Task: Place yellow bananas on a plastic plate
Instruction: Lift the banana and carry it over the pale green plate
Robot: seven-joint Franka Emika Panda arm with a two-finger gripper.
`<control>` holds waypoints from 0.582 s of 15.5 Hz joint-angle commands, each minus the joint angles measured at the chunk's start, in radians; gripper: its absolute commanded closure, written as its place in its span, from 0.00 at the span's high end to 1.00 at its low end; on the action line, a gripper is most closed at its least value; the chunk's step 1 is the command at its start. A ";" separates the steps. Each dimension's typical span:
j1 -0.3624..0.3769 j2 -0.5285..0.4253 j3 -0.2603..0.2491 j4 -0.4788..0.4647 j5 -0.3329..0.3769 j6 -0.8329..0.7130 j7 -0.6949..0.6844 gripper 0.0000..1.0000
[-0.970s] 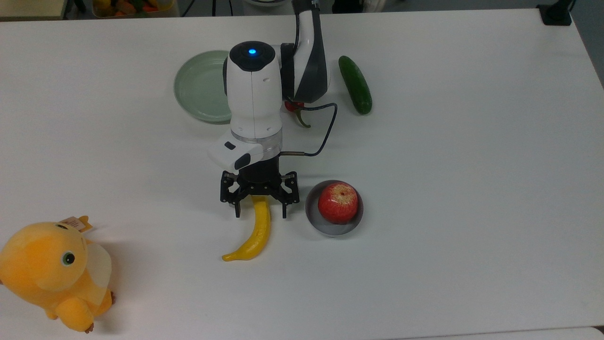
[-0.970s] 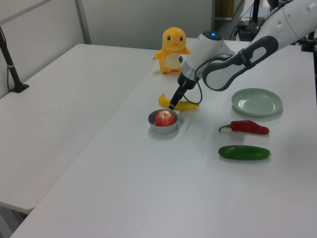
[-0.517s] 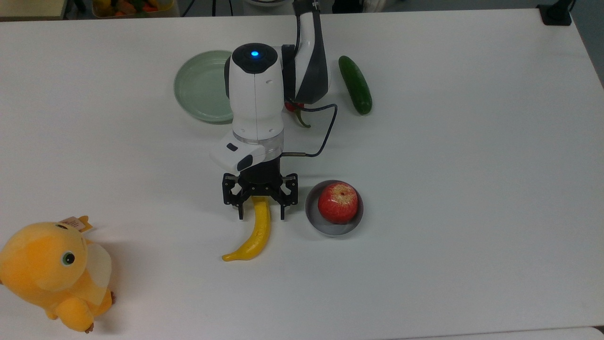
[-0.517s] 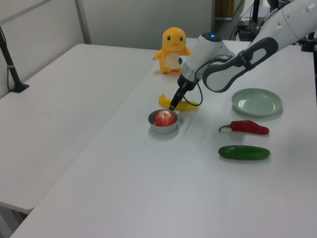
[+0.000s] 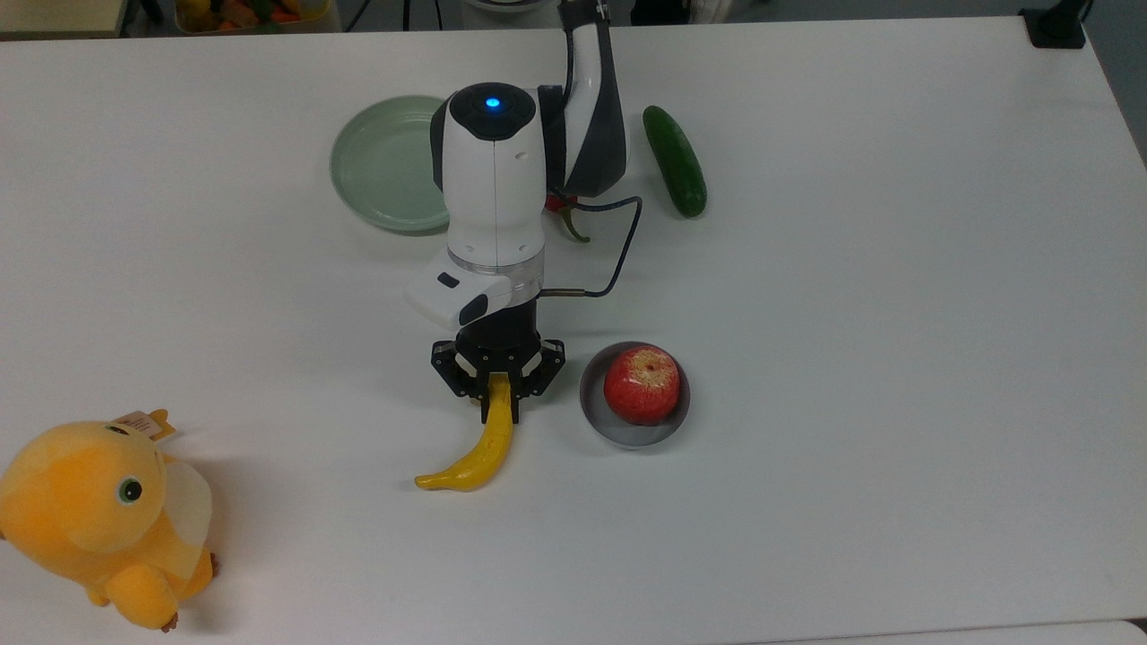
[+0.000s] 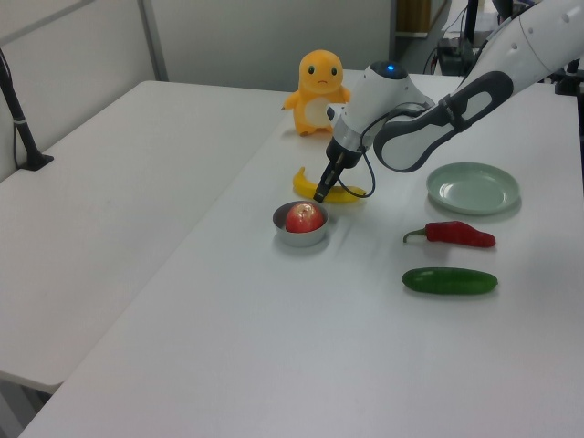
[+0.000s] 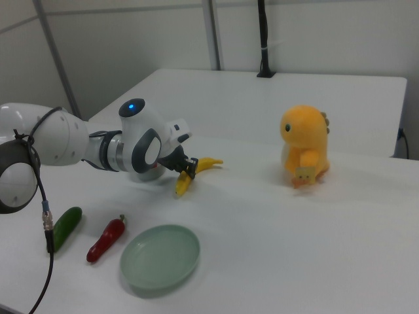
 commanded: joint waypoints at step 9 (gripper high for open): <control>-0.008 -0.297 0.000 -0.045 0.000 -0.401 0.033 0.09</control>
